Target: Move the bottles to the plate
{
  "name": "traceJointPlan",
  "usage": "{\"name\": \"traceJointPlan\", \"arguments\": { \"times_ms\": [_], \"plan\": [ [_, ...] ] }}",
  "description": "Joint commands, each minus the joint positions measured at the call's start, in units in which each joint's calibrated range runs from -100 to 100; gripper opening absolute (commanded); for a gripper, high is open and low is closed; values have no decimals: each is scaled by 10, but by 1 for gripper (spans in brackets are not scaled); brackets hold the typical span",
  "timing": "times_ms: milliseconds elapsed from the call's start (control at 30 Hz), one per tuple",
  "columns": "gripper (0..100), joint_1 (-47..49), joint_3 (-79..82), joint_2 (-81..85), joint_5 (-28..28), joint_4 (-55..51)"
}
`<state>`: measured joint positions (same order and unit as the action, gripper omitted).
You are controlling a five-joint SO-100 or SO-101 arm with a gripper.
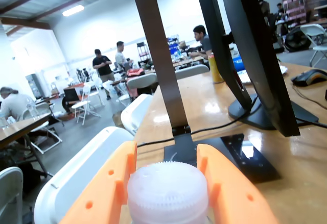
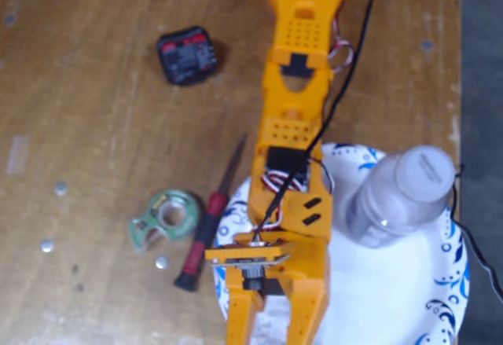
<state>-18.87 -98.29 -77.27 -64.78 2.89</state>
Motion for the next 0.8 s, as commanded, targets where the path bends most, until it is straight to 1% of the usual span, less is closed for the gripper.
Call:
{"name": "traceJointPlan", "arguments": {
  "times_ms": [0, 167, 333, 533, 767],
  "plan": [
    [1, -5, -10, 4, -1, 59],
    [1, -3, -10, -7, -2, 90],
    [1, 2, -10, -7, -2, 68],
    [1, 4, -11, -3, -2, 10],
    [1, 7, -11, -4, -2, 6]
  ]
}}
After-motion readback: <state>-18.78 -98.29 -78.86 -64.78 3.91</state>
